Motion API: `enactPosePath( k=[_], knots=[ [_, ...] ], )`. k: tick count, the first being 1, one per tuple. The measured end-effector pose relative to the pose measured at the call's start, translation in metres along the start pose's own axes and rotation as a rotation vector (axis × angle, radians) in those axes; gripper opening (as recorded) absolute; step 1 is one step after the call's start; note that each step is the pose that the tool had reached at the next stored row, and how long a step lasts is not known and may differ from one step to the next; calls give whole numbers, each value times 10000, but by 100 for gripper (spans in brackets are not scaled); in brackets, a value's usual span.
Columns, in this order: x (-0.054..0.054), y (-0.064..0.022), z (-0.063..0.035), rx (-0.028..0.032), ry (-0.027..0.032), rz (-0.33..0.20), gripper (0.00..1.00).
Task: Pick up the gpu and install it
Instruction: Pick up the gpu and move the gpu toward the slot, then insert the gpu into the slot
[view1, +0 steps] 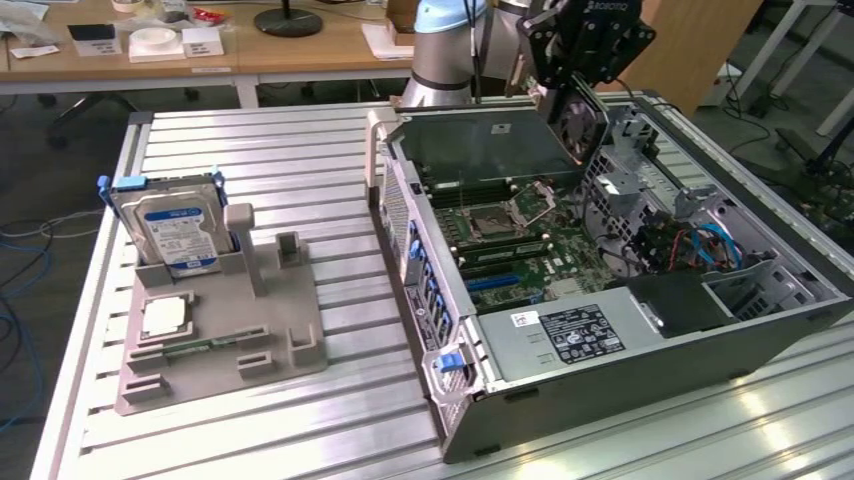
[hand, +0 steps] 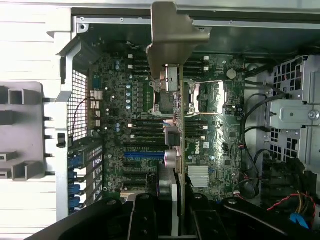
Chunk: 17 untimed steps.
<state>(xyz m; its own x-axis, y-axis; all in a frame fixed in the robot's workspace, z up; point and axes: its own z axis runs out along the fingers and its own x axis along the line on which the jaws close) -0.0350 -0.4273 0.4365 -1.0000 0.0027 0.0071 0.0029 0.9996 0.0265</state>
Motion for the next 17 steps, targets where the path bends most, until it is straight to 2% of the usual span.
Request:
enactPosePath(
  k=[2, 8, 17],
  knots=[
    [-44, 1, 1, -1, 0, 0, 28],
    [-281, 1, 1, 1, -1, -2, 28],
    [-283, 1, 2, 0, -2, -1, 28]
  ],
)
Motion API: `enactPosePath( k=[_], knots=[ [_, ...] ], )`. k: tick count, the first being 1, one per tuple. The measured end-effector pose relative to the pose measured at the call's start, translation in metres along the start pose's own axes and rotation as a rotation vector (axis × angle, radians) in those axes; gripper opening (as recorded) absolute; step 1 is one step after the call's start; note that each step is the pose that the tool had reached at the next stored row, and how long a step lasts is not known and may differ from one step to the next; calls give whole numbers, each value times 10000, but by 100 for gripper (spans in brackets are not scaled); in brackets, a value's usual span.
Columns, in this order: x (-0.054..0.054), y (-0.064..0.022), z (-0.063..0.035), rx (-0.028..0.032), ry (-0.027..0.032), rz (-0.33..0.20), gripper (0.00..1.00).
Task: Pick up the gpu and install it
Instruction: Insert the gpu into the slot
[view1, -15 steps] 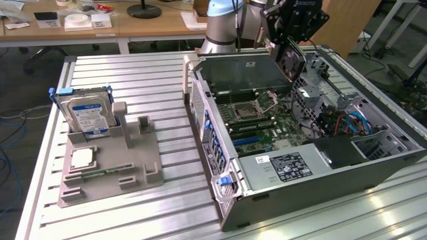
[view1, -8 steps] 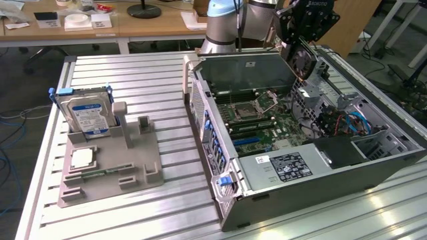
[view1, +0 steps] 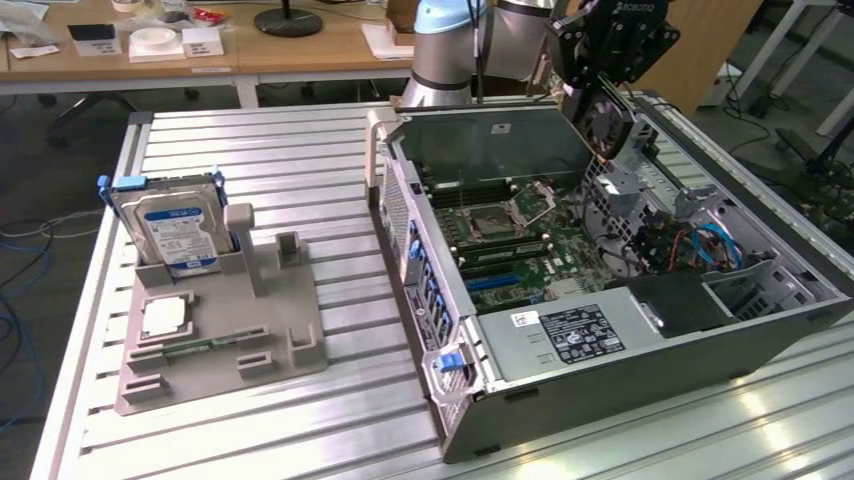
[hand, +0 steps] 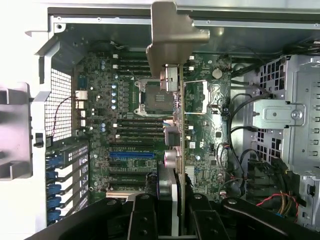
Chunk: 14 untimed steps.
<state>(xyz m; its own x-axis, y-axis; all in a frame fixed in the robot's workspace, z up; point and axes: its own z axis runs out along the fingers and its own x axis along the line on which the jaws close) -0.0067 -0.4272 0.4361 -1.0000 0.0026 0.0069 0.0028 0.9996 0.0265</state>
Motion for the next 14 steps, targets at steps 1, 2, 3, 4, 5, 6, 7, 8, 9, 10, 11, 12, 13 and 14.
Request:
enactPosePath(
  k=[1, 2, 3, 4, 5, 6, 7, 8, 9, 10, 11, 12, 13, 14],
  knots=[
    [0, 0, 0, 0, 1, -4, 28],
    [0, 0, 0, 0, 0, -33, 28],
    [0, 0, 0, 1, 4, -129, 28],
    [1, 0, 0, 2, 8, -299, 28],
    [1, 0, 0, 3, 13, -478, 28],
    [1, 0, 1, 4, 18, -671, 28],
    [0, -1, 1, 6, 22, -851, 28],
    [0, -1, 1, 7, 27, -1030, 28],
    [1, -1, 1, 8, 32, -1210, 28],
    [0, -1, 1, 10, 37, -1390, 28],
    [0, 0, 1, 11, 42, -1569, 28],
    [0, 0, 1, 12, 47, -1749, 28],
    [0, -1, 1, 13, 52, -1946, 28],
    [0, -1, 1, 15, 56, -2123, 28]
  ],
)
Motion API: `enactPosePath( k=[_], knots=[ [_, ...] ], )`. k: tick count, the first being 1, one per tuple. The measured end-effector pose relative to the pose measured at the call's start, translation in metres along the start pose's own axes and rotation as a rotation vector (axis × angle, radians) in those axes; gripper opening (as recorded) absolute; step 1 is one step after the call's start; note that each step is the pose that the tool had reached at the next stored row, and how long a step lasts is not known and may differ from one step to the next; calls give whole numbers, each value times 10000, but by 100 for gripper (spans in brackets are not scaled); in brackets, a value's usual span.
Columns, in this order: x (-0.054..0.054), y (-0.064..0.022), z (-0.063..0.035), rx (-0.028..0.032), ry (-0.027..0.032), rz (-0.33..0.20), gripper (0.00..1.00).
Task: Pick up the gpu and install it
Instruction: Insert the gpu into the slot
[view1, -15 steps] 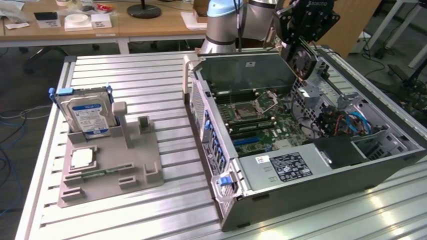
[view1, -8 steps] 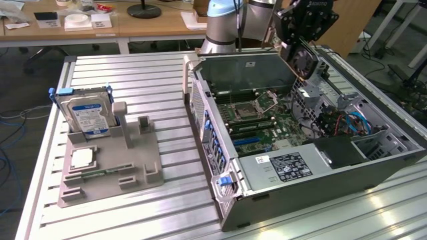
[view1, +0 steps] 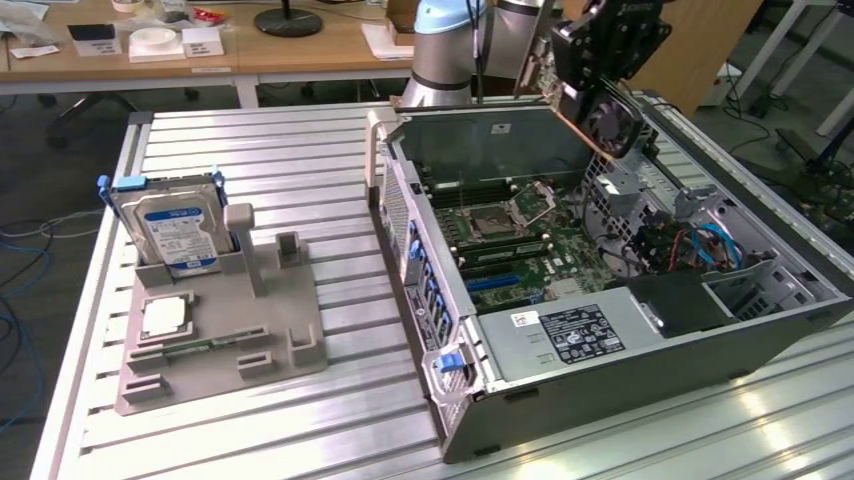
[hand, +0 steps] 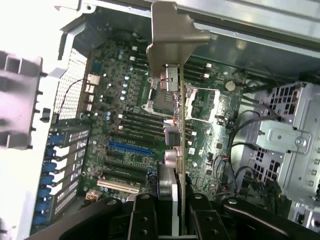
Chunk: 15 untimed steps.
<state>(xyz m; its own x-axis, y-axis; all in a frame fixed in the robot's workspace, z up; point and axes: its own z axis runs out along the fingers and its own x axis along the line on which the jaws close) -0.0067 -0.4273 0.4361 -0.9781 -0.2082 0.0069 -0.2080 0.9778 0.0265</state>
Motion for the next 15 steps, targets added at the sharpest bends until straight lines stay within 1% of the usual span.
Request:
enactPosePath(
  k=[6, 11, 15],
  knots=[
    [0, 0, 0, 7, 27, -998, 28],
    [0, 0, 0, 12, 46, -1701, 28],
    [0, 0, 0, 17, 63, -2361, 28]
  ],
)
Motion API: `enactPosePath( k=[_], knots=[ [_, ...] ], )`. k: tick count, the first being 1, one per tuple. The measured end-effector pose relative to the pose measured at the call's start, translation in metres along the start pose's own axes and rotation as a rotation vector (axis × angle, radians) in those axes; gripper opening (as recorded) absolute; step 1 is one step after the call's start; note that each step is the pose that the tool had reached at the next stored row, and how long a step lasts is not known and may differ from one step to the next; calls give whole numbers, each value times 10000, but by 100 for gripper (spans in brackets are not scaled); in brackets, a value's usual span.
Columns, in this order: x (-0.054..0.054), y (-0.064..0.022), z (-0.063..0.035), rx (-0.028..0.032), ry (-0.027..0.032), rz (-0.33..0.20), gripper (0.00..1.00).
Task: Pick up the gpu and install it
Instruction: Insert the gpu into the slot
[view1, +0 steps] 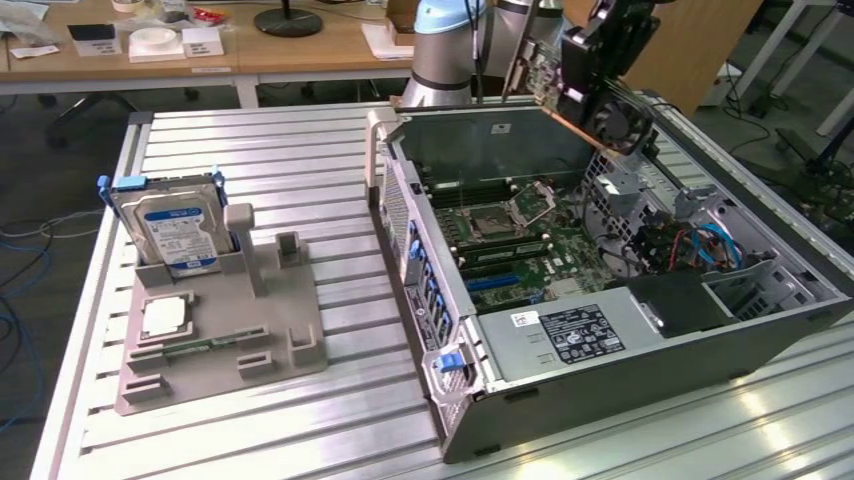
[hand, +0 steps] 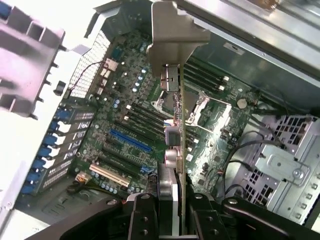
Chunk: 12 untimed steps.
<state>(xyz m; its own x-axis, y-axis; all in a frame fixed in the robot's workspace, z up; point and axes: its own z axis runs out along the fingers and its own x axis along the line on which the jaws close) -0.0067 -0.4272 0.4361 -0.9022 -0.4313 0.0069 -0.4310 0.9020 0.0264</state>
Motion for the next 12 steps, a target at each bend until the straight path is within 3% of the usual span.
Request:
enactPosePath(
  k=[12],
  knots=[
    [-2, -1, 5, 14, 54, -2039, 28]
  ],
)
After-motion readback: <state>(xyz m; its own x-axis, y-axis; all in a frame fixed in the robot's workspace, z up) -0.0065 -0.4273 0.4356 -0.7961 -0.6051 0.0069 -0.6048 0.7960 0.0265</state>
